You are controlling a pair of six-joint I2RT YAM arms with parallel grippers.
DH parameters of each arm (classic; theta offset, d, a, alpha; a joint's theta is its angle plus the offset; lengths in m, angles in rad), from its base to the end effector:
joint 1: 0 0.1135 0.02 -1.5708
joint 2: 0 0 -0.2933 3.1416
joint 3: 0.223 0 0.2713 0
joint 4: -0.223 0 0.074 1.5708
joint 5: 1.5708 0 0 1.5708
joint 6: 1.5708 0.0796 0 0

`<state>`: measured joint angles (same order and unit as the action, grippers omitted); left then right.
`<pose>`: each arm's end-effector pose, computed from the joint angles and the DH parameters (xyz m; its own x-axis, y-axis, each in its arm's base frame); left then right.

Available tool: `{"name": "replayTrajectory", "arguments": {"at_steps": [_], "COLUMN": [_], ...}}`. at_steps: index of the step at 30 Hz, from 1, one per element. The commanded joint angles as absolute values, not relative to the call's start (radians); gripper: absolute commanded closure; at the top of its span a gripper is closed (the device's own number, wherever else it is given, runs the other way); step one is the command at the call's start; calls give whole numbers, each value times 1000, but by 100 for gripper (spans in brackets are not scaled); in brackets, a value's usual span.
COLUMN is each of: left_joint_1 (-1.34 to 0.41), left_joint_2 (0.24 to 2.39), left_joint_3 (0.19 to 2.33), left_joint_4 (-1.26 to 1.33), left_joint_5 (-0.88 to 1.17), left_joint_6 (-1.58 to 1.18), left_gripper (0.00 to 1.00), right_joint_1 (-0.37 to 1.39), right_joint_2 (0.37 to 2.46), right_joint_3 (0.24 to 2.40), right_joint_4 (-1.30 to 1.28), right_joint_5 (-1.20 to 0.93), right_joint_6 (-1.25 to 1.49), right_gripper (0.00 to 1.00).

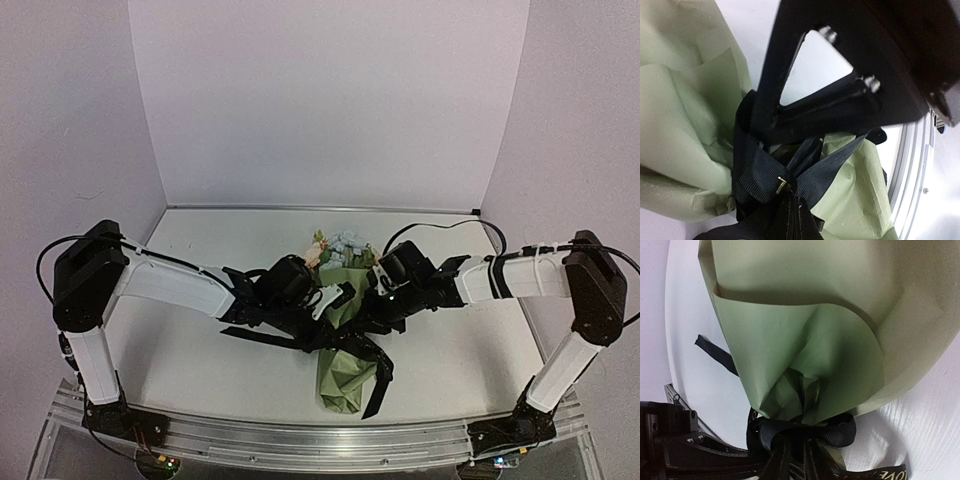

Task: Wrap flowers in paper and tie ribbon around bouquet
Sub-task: Cross the half-tied ribbon over the folded bouquet.

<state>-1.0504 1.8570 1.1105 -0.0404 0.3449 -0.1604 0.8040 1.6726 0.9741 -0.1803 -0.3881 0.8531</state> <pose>0.1969 -0.3977 0.1538 -0.4970 0.5649 -0.6587 0.8670 0.3556 -0.3491 0.2456 0.2983 0.1674 -0.9797 -0.0118 -0.2001 -0.1461 0.7257 0.6723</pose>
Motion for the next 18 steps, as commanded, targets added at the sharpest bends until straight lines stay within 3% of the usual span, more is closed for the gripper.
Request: {"name": "replayTrajectory", "arguments": {"at_steps": [1,18], "left_joint_1": [-1049,-1042], "left_joint_2": [1768,1689], "left_joint_3": [1081,1025], "left_joint_4": [-5,88], "left_joint_5": [302,237], "left_joint_6": [-175,-172], "left_gripper": [100,100], "right_joint_1": [811,810], "right_joint_2": [1680,1802], "right_joint_3": [1016,1096], "right_joint_4": [-164,-132], "right_joint_5": [-410,-534], "right_joint_6": [851,871], "right_gripper": [99,100]}}
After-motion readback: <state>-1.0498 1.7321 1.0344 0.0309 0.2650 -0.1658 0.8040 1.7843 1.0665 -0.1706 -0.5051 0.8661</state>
